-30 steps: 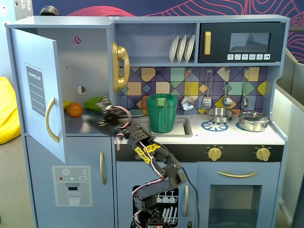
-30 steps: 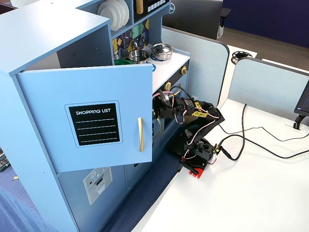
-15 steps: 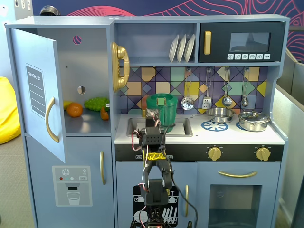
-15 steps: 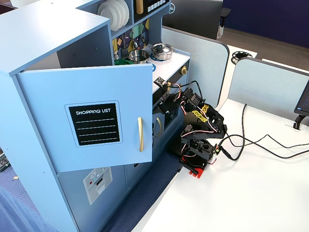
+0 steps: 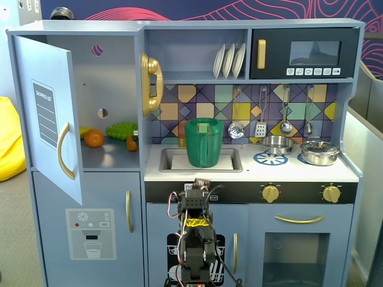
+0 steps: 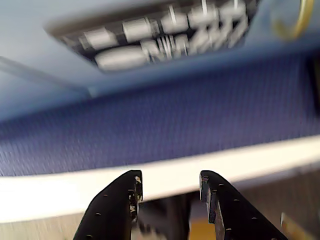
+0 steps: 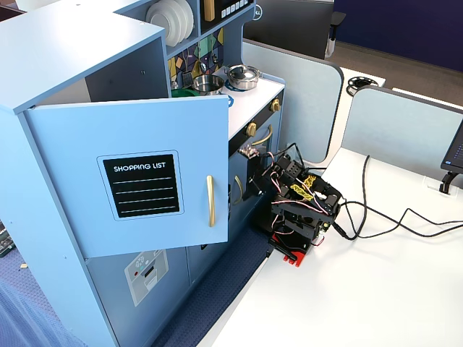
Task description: Open the left cabinet door
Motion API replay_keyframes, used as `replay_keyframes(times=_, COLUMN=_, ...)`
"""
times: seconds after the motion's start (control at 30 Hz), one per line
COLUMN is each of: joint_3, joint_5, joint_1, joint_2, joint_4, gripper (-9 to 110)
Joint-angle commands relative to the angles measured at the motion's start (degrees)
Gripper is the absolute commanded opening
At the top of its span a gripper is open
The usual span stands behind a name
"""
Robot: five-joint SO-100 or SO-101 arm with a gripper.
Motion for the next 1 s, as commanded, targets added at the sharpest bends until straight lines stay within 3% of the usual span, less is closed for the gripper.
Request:
replay_keyframes(times=0.0, joint_3=5.36, joint_5=-0.53, joint_1=-0.26, joint_2=2.55, joint_4=-1.32, gripper=5)
replay_keyframes(times=0.2, joint_3=13.71, joint_5=-4.22, joint_1=1.67, joint_2=5.98, joint_4=-7.65, gripper=4)
replay_keyframes(times=0.47, joint_3=13.80, joint_5=-1.41, joint_1=-1.14, joint_2=6.06, joint_4=-7.65, gripper=5)
replay_keyframes(times=0.53, joint_3=13.80, joint_5=-2.46, joint_1=-1.14, joint_2=6.06, joint_4=-5.71, gripper=5)
replay_keyframes(times=0.7, joint_3=13.80, joint_5=-16.00, joint_1=-1.14, joint_2=6.06, joint_4=9.40, gripper=0)
replay_keyframes(times=0.97, joint_3=13.80, joint_5=-11.25, joint_1=-1.32, joint_2=6.06, joint_4=11.25, gripper=0)
